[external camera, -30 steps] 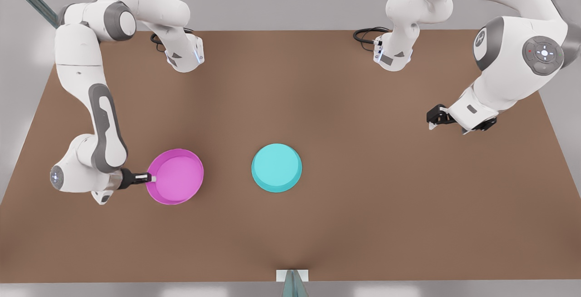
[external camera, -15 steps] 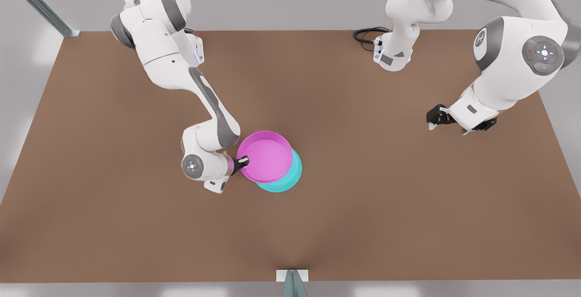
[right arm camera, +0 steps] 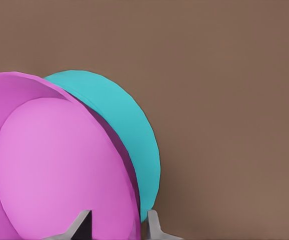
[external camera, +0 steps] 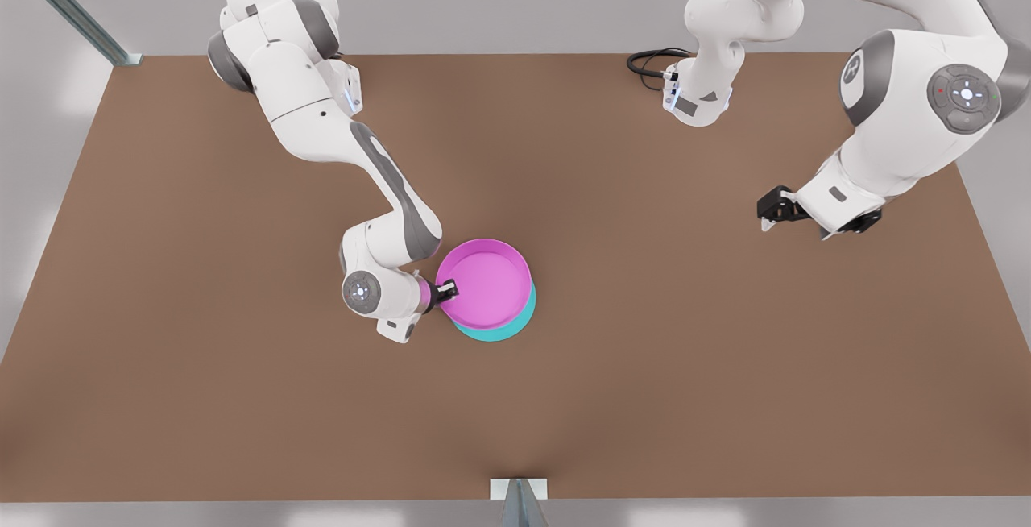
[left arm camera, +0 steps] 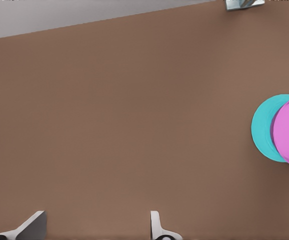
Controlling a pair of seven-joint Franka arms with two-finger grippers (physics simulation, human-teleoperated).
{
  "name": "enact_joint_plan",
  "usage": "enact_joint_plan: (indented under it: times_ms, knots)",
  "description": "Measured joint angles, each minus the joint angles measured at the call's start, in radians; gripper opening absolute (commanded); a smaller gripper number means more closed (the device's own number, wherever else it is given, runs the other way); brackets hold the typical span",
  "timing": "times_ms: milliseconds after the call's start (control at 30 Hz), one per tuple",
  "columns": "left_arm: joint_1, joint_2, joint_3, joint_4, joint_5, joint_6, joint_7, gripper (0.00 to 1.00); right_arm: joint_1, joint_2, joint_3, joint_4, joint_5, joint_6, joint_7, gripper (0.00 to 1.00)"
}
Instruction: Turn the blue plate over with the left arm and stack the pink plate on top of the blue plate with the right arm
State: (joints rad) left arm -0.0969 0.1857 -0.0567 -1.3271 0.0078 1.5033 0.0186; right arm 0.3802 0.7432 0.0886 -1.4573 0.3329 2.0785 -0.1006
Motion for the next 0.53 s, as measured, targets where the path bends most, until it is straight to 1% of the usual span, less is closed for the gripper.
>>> enact_joint_plan:
  times_ms: [33, 67, 133, 167, 200, 233, 267, 300, 400, 433, 533]
  knots:
    - [0.0, 0.0, 0.0, 0.0, 0.0, 0.0, 0.0, 1.0, 0.0, -0.012, 0.0, 0.0, 0.0, -0.005, -0.003, 0.98]
    - [0.0, 0.001, 0.0, -0.001, 0.0, 0.0, 0.0, 1.0, -0.013, -0.064, -0.001, -0.007, -0.006, -0.048, -0.005, 1.0]
    - [-0.001, 0.001, 0.0, -0.001, 0.0, 0.0, 0.001, 1.0, -0.063, -0.202, -0.015, -0.008, -0.012, -0.265, -0.001, 1.0]
    - [0.0, 0.002, 0.0, -0.001, 0.0, 0.0, 0.0, 1.0, -0.138, -0.302, -0.02, -0.009, -0.077, -0.376, -0.002, 1.0]
    - [0.0, 0.002, 0.0, -0.001, 0.0, 0.0, 0.0, 1.0, -0.196, -0.401, -0.037, -0.016, -0.255, -0.463, -0.001, 1.0]
    - [0.0, 0.002, 0.0, -0.001, 0.0, 0.0, 0.001, 1.0, -0.267, -0.484, -0.038, -0.028, -0.346, -0.483, -0.003, 1.0]
    - [0.0, 0.002, 0.0, -0.001, 0.0, 0.0, 0.001, 1.0, -0.313, -0.505, -0.042, -0.019, -0.354, -0.514, -0.003, 1.0]
    - [0.0, 0.002, 0.0, -0.001, 0.0, 0.0, 0.001, 1.0, -0.309, -0.488, -0.073, 0.021, -0.353, -0.556, -0.004, 1.0]
    - [-0.001, 0.003, 0.0, -0.001, 0.0, 0.0, 0.001, 1.0, -0.329, -0.469, -0.089, 0.035, -0.352, -0.553, -0.001, 1.0]
    - [0.0, 0.003, 0.0, -0.001, 0.0, 0.0, 0.001, 1.0, -0.323, -0.439, -0.09, 0.081, -0.369, -0.558, -0.002, 1.0]
    - [0.0, 0.001, 0.0, -0.002, 0.002, -0.002, 0.001, 1.0, -0.352, -0.437, -0.089, 0.095, -0.383, -0.56, -0.011, 1.0]
